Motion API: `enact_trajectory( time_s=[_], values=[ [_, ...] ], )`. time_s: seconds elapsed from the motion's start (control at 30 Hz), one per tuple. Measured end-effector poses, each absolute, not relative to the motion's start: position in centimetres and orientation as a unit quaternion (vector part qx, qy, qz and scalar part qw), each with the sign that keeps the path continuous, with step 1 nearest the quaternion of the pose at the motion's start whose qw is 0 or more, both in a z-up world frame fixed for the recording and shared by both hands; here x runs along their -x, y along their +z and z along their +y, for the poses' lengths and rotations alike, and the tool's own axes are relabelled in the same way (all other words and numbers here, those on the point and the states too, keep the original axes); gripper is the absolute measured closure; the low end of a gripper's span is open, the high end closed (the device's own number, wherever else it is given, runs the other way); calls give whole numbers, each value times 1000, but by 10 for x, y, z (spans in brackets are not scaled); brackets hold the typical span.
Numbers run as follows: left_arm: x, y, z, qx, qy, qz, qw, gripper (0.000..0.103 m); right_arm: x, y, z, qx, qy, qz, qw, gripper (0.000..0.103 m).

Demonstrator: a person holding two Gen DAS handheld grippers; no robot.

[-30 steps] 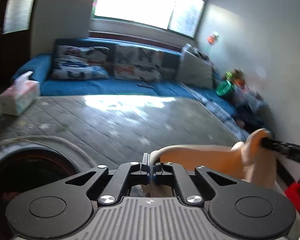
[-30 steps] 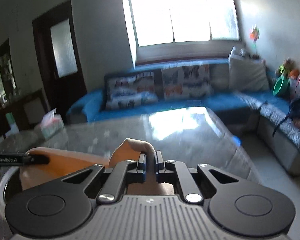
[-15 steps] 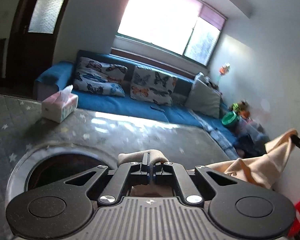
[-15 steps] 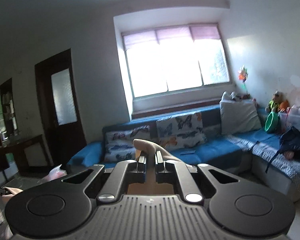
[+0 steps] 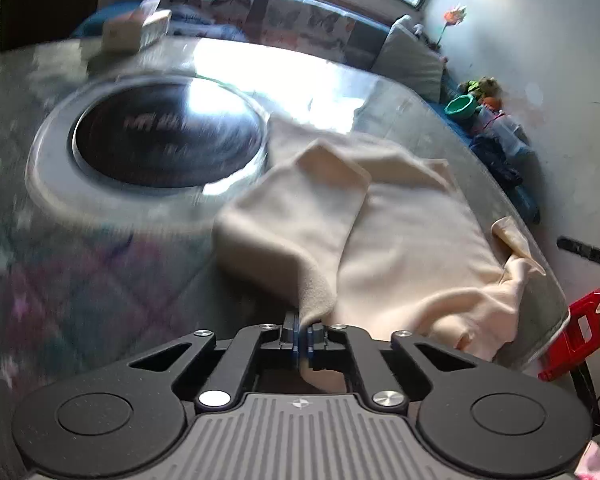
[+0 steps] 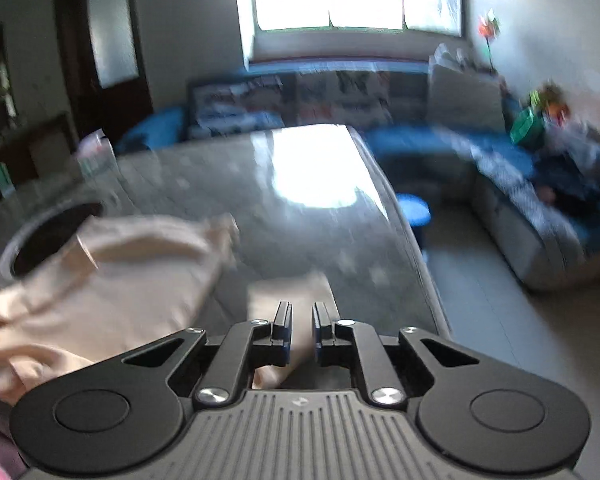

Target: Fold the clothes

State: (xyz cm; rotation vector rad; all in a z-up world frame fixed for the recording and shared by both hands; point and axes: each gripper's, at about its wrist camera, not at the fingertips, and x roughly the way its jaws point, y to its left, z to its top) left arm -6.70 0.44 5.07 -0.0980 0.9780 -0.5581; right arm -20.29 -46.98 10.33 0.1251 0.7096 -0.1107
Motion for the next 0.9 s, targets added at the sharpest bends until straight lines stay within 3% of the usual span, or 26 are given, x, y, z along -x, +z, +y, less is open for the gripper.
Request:
enact_trajectory(
  time_s=[0.13, 0.23, 0.3, 0.6, 0.9],
  values=[
    [74, 59, 16, 42, -260, 451, 853, 83, 223, 97, -477, -67, -81, 354, 929, 90],
    [70, 74, 21, 34, -253, 429, 866, 61, 228, 103, -480, -71, -84, 340, 934, 81],
    [67, 79, 21, 34, -248, 421, 872, 56, 225, 108, -480, -72, -78, 330, 938, 77],
    [27, 82, -13, 28, -262, 409, 874, 54, 159, 115, -447, -56, 8, 329, 943, 76],
    [-10, 98, -32, 34, -303, 400, 865, 41, 91, 104, -420, -42, 50, 348, 935, 72]
  ],
)
